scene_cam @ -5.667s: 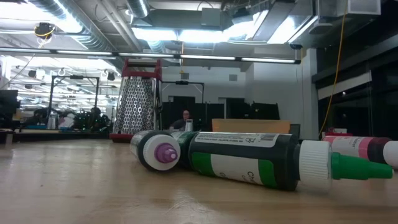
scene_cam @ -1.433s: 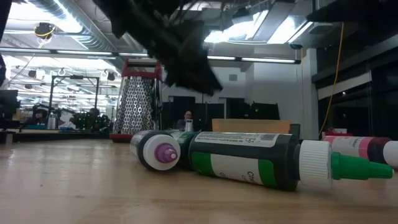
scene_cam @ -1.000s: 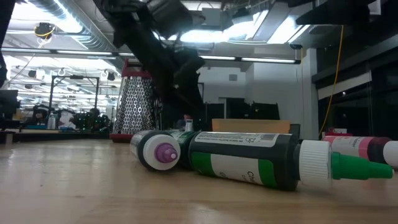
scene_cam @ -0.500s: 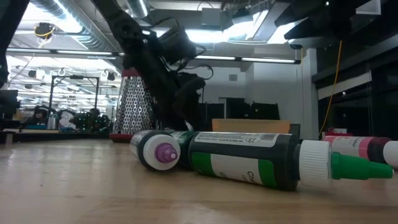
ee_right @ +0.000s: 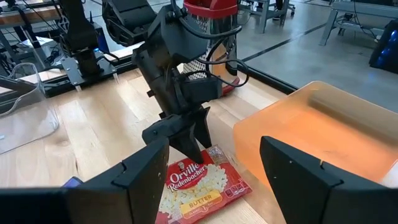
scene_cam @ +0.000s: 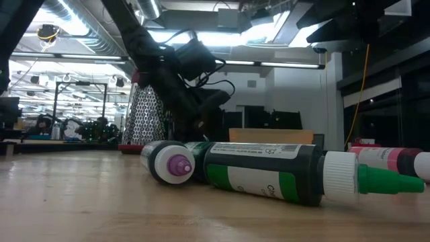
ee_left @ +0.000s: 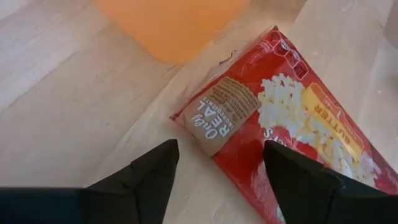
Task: Pick & Place Food Item
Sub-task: Put the red popcorn bag into the orange bin
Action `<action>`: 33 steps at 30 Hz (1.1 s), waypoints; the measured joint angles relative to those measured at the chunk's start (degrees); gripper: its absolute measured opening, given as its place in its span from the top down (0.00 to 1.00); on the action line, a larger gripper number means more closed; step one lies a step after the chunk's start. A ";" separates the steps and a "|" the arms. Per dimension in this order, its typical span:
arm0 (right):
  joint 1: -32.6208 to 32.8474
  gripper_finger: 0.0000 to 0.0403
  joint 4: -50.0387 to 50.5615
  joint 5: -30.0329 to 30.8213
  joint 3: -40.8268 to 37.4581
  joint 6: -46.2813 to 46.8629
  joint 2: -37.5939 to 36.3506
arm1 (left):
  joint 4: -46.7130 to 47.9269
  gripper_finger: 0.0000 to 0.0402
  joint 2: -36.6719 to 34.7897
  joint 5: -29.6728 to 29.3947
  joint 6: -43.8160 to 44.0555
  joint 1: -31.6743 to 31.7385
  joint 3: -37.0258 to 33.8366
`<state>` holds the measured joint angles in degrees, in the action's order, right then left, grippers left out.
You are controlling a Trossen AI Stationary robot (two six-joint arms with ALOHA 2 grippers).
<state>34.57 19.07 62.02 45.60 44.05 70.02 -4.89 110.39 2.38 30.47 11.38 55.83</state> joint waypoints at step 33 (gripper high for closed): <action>0.00 0.37 0.08 0.02 0.00 -0.15 0.00 | -9.52 1.00 -2.15 6.53 -3.46 -2.92 0.24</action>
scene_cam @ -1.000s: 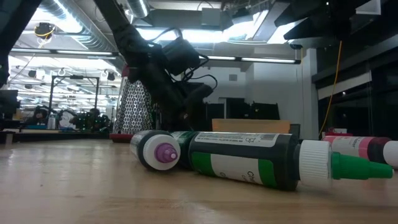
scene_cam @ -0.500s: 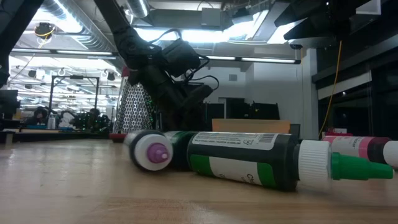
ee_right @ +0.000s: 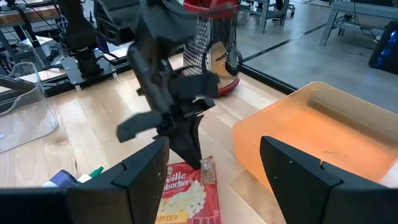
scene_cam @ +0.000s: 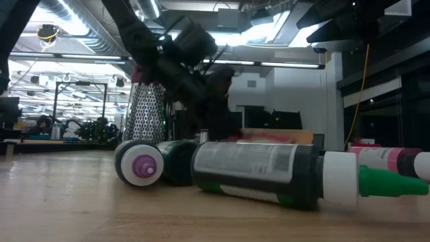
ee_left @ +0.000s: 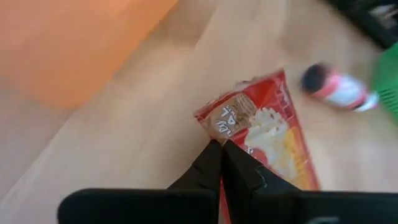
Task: Pick & Place Food Item
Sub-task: Put the red popcorn bag into the orange bin
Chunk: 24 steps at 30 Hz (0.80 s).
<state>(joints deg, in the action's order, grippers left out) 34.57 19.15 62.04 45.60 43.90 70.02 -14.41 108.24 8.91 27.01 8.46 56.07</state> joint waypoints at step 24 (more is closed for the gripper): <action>0.02 0.37 -0.32 0.02 0.00 0.17 0.00 | -11.58 1.00 -10.00 2.27 -7.36 4.09 4.31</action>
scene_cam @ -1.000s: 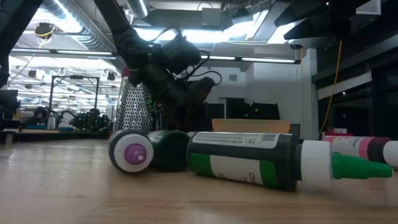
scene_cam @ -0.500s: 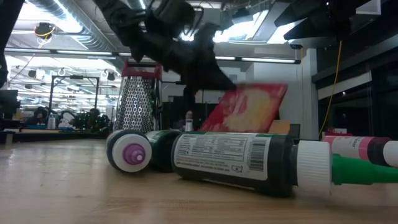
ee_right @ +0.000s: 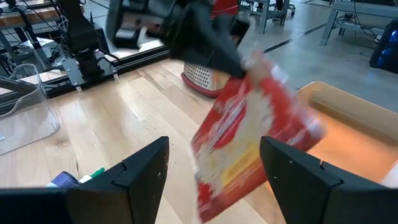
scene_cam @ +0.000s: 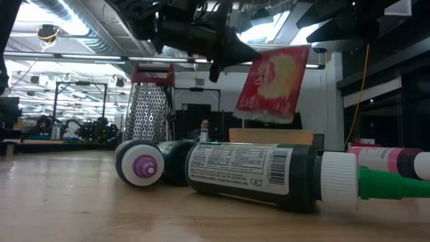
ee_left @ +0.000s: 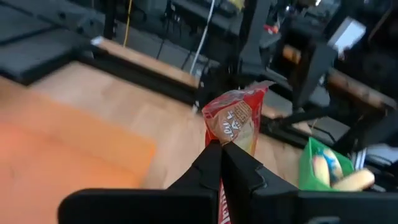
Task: Pick & Place Food Item
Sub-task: Put the red popcorn bag into the orange bin
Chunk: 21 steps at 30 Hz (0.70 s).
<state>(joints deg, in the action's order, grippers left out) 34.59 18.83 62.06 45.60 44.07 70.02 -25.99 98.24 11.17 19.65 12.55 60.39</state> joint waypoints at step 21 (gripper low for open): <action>-0.04 0.37 -0.13 0.48 0.00 -0.02 0.00 | 0.86 1.00 10.50 7.87 -0.91 12.70 13.64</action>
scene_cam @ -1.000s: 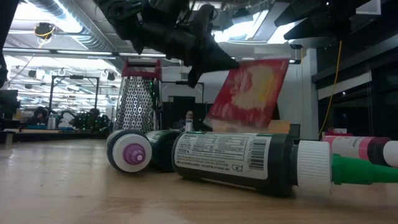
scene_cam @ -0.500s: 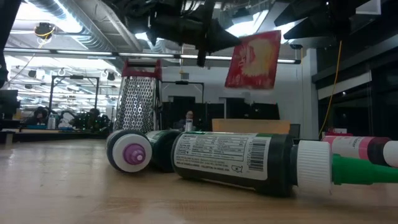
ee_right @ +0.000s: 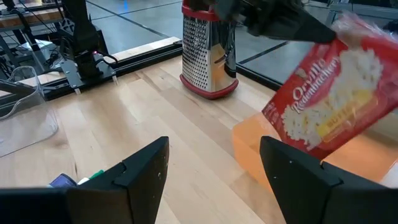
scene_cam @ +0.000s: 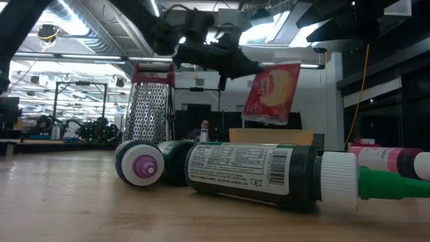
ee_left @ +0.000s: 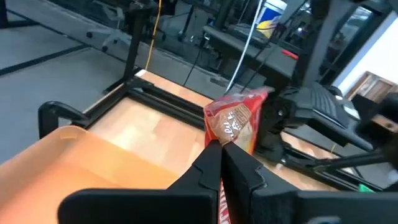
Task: Pick & Place Food Item
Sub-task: Put the red popcorn bag into the orange bin, then put the violet food coloring bottle into the transparent bin
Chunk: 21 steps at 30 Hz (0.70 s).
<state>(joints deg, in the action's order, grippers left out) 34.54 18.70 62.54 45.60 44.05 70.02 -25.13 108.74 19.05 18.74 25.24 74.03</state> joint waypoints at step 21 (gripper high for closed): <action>0.00 0.37 0.10 -0.49 0.00 -0.21 0.00 | 8.22 0.75 6.68 -0.74 -1.87 2.65 6.40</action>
<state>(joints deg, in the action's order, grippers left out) 34.54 18.80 62.06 45.60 43.84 70.02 -16.91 115.42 18.30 16.87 27.90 80.42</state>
